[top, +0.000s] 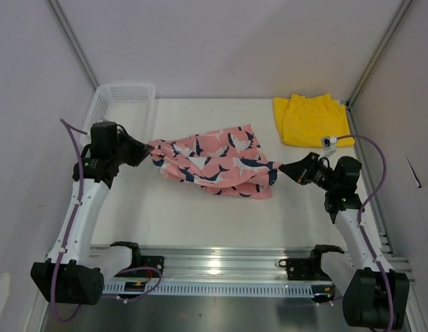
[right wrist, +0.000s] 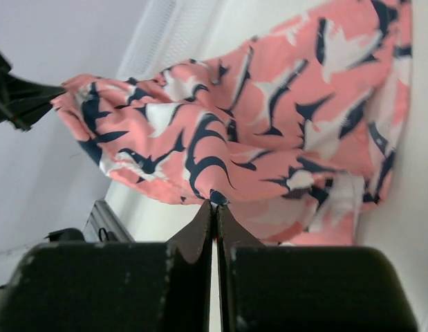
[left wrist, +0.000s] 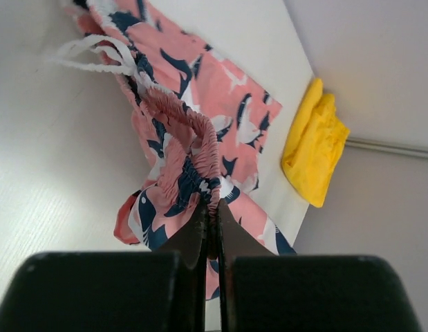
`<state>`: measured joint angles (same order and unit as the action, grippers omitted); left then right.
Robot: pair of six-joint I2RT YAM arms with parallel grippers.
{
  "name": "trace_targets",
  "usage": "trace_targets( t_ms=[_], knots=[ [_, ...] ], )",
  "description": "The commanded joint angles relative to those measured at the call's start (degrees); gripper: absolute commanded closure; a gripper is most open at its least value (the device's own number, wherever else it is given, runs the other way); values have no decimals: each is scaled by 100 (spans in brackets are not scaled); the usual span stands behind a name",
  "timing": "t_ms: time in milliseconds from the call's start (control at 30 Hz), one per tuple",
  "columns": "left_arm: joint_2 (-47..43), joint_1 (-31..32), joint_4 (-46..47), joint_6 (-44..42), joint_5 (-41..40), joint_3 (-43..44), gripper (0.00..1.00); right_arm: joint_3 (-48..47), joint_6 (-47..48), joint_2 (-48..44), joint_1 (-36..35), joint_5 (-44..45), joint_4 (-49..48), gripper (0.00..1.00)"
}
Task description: Fold and stack the shorts
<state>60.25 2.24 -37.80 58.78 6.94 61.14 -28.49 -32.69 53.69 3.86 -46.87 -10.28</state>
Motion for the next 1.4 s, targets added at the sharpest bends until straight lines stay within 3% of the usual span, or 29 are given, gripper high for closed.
trace_targets(
  t_ms=[0, 200, 433, 567, 800, 1067, 1367],
  knots=[
    [-110, -118, -332, -385, 527, 766, 100, -551, -97, -543, -25, -700, -316, 100],
    [-145, -398, -903, -394, 580, 2190, 100, -1596, -186, -1115, -17, -595, 226, 100],
    [153, -1259, -1168, -201, 1326, 3717, 100, -3231, -387, -518, 62, -436, 537, 100],
    [338, -1709, -1011, 168, 1942, 3984, 100, -3584, -914, -281, 89, -533, -208, 100],
    [137, -1938, -633, 634, 2461, 4336, 100, -3725, -1012, -631, 98, -832, -448, 100],
    [-891, -1929, 35, 1284, 2795, 4019, 100, -4427, -143, -1739, 89, -499, 938, 100],
    [-708, -1938, -437, 1268, 2699, 5179, 100, -5499, 341, -1696, -183, 222, 2028, 100]
  ],
)
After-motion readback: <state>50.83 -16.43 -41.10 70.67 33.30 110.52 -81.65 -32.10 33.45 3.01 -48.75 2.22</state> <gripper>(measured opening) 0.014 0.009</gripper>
